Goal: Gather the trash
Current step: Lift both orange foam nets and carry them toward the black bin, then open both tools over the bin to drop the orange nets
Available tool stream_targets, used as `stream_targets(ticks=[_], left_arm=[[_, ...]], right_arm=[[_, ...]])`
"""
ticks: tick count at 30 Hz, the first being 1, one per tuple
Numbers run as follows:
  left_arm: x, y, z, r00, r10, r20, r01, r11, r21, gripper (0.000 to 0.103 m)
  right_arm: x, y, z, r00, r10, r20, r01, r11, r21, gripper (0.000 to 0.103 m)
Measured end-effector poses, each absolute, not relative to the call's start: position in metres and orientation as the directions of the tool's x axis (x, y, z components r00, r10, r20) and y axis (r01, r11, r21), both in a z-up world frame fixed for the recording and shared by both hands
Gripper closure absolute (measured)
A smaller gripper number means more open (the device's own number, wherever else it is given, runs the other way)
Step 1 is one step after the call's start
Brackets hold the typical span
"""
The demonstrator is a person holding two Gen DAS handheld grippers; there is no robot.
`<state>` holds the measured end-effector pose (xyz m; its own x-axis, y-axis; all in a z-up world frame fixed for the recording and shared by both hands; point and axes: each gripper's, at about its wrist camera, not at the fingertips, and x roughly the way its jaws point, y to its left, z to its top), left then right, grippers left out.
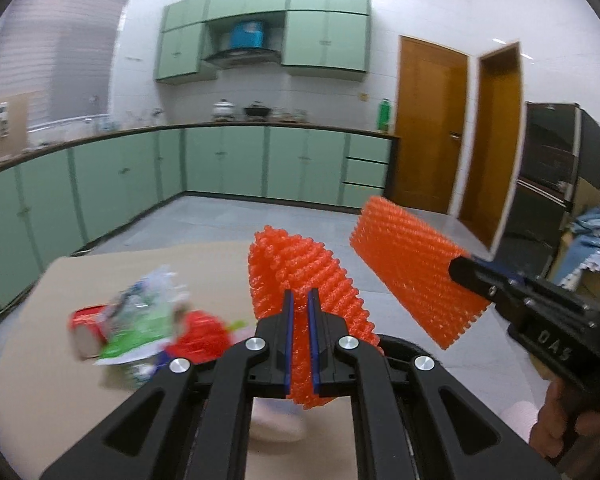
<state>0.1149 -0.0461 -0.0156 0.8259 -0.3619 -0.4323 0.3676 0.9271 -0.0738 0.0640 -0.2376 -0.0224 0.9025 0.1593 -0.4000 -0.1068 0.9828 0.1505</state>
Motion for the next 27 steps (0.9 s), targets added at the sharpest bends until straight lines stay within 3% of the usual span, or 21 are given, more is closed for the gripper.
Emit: stream_targets(ticks=[10, 27], left_arm=[[0.153, -0.129, -0.055, 0.752, -0.448, -0.484, 0.471, 0.878, -0.081, 0.096], [0.21, -0.204, -0.127, 0.615, -0.424, -0.665, 0.511, 0.856, -0.073, 0.095]], right_arm=[[0.079, -0.312, -0.081, 0.883, -0.006, -0.469, 0.092, 0.983, 0.16, 0.092], [0.135, -0.354, -0.173, 0.785, -0.033, -0.619, 0.191, 0.963, 0.191, 0.091]])
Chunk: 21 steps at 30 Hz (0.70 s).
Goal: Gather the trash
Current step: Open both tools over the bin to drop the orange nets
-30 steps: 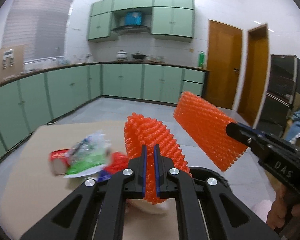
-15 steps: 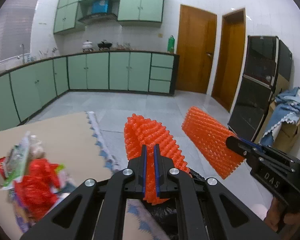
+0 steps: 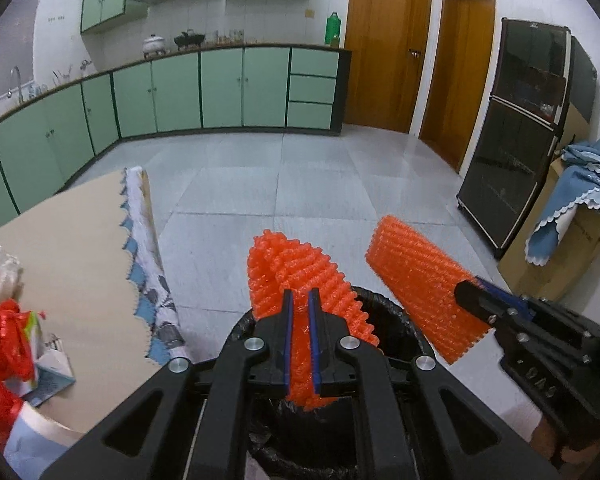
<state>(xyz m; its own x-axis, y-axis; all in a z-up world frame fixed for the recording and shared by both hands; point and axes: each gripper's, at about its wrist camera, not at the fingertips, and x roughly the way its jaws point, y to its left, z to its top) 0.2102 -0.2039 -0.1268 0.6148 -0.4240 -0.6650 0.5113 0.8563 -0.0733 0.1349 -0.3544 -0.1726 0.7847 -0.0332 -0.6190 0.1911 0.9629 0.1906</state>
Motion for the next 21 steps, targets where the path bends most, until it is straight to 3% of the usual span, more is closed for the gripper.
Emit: stream_targets(ticks=[6, 10, 15, 21], left_arm=[[0.213, -0.214, -0.134, 0.593, -0.416, -0.69, 0.517, 0.853, -0.07, 0.089], [0.216, -0.216, -0.132, 0.594, -0.415, -0.689, 0.512, 0.856, -0.074, 0.07], [0.214, -0.206, -0.125, 0.603, -0.418, -0.68, 0.496, 0.863, -0.091, 0.064], [0.198, -0.167, -0.088, 0.698, -0.398, -0.596, 0.438, 0.895, -0.084, 0.044]], right_arm=[[0.142, -0.358, -0.188, 0.763, -0.026, -0.646, 0.215, 0.953, 0.215, 0.086], [0.142, -0.365, -0.189, 0.759, -0.044, -0.649, 0.238, 0.948, 0.214, 0.061], [0.137, -0.369, -0.186, 0.767, -0.064, -0.639, 0.258, 0.942, 0.215, 0.058], [0.127, -0.362, -0.166, 0.794, -0.09, -0.601, 0.263, 0.943, 0.206, 0.03]])
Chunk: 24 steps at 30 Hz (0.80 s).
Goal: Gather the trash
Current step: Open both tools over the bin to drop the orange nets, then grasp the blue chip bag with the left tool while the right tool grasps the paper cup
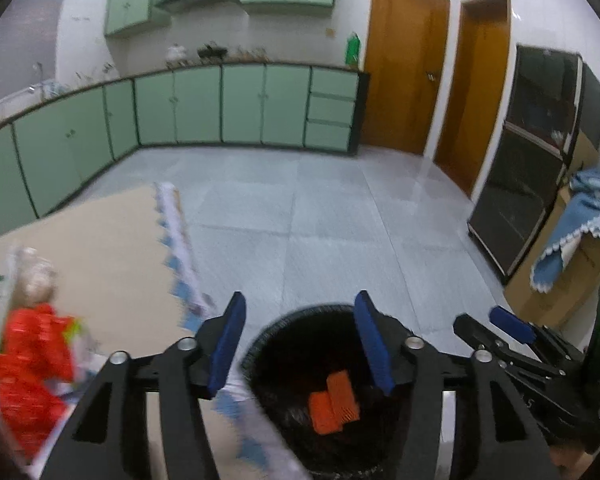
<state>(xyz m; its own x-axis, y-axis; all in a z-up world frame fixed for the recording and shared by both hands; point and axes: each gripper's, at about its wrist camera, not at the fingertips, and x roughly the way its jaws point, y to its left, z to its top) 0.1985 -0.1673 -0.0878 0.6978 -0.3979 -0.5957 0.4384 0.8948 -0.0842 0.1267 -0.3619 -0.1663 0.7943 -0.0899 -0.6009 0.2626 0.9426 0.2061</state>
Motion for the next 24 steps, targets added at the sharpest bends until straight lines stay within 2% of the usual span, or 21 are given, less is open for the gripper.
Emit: stream_targets(ticks=[3, 10, 17, 24], left_arm=[[0.183, -0.136, -0.064, 0.764, -0.358, -0.536, 0.383, 0.921, -0.069, 0.035], [0.141, -0.061, -0.037, 0.867, -0.203, -0.455, 0.228, 0.974, 0.0, 0.031], [0.113, 0.006, -0.053, 0.879, -0.056, -0.474, 0.1, 0.993, 0.067, 0.031], [0.101, 0.022, -0.081, 0.859, -0.023, -0.511, 0.081, 0.992, 0.092, 0.031]], right_arm=[[0.119, -0.351, -0.15, 0.818, -0.098, -0.567, 0.249, 0.949, 0.195, 0.018], [0.104, -0.301, -0.111, 0.878, -0.011, -0.478, 0.128, 0.969, 0.213, 0.016], [0.094, -0.234, -0.094, 0.903, 0.085, -0.421, -0.002, 0.981, 0.195, 0.016], [0.094, -0.19, -0.094, 0.887, 0.169, -0.43, -0.092, 0.977, 0.194, 0.02]])
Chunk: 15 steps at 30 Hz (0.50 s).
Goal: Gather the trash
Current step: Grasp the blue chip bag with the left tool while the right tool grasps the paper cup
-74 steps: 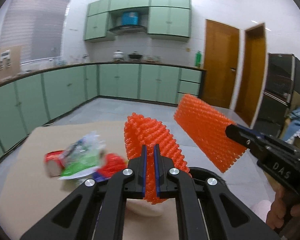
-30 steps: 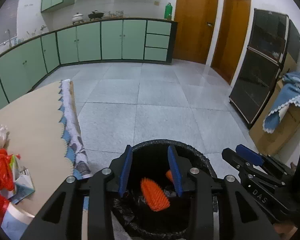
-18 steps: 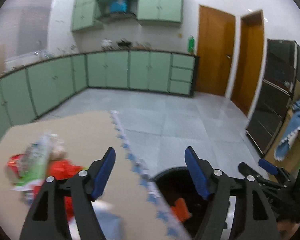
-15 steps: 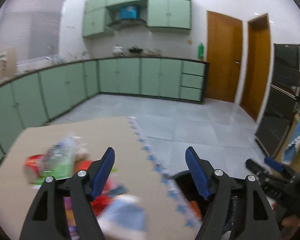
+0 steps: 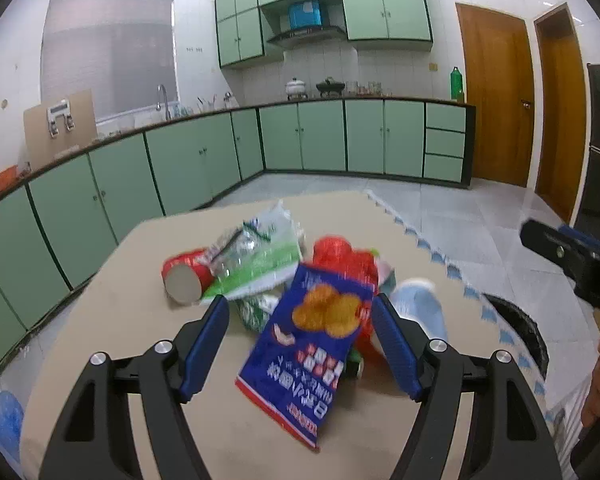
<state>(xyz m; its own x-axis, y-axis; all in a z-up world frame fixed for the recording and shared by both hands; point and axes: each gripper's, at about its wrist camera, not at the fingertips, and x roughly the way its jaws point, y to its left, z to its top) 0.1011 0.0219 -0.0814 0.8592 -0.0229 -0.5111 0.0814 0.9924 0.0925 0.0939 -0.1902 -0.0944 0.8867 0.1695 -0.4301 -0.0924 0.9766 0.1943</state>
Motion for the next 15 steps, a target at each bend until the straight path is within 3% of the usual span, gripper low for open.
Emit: stream_targets(ticks=[8, 15], left_arm=[[0.097, 0.019, -0.109, 0.852, -0.001, -0.524, 0.071, 0.991, 0.113, 0.031], [0.103, 0.012, -0.129, 0.841, 0.03, -0.54, 0.071, 0.984, 0.166, 0.031]], right_arm=[[0.102, -0.166, -0.106, 0.861, 0.205, -0.466, -0.122, 0.972, 0.202, 0.03], [0.108, -0.166, -0.111, 0.852, 0.202, -0.483, -0.111, 0.971, 0.21, 0.03]])
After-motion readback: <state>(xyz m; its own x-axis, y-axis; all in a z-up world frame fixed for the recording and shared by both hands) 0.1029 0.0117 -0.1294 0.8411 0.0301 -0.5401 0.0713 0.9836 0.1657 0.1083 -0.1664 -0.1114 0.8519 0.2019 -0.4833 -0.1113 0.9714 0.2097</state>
